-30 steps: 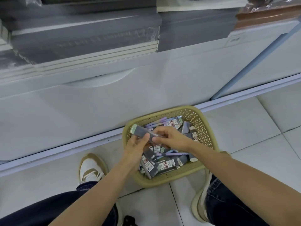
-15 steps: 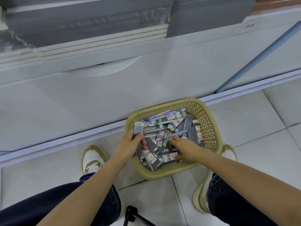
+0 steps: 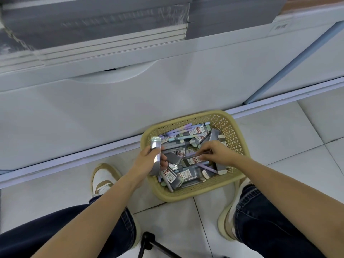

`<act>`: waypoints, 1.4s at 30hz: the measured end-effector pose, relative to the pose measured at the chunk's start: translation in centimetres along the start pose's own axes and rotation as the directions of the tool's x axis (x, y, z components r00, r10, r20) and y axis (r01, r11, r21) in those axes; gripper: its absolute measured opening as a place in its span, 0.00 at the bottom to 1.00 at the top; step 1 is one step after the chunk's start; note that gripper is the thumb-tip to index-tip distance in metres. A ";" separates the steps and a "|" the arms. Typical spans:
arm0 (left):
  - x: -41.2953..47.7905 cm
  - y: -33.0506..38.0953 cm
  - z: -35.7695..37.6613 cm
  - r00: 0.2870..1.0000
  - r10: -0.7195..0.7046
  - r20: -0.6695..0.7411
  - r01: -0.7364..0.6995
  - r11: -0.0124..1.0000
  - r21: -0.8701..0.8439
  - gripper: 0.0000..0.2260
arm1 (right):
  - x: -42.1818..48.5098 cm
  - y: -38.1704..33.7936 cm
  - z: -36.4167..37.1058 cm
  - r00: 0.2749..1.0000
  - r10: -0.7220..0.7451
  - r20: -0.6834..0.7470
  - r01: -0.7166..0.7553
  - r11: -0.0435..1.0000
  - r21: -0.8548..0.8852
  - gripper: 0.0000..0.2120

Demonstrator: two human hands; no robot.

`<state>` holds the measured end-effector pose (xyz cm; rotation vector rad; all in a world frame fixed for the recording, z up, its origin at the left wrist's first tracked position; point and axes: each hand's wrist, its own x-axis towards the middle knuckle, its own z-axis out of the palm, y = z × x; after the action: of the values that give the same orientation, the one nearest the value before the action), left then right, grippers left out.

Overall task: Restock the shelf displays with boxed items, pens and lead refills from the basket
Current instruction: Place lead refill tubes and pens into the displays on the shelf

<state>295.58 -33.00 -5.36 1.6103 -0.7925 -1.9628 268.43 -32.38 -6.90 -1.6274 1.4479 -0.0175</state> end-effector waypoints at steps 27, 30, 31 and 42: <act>-1.3 1.5 1.2 0.999 0.032 0.029 -0.024 0.969 -0.247 0.12 | 2.0 -9.1 3.9 0.995 0.013 -0.098 0.051 0.780 0.624 0.10; -0.9 1.0 0.6 0.988 0.061 -0.144 -0.086 0.981 -0.175 0.10 | 2.2 -9.8 4.4 0.991 -0.079 -0.111 0.127 0.828 0.546 0.09; -0.7 0.9 0.1 0.982 0.079 -0.172 -0.108 0.979 -0.171 0.08 | 2.2 -9.6 4.6 0.991 -0.048 -0.125 0.110 0.823 0.557 0.07; -0.5 0.6 -2.5 0.981 0.096 -0.171 -0.105 0.993 -0.045 0.03 | 1.6 -6.0 7.8 0.963 0.247 0.105 -0.259 0.959 0.118 0.12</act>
<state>298.18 -33.44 -4.89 1.6461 -0.7335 -1.7376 277.84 -29.67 -8.49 -1.3121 1.5434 0.1031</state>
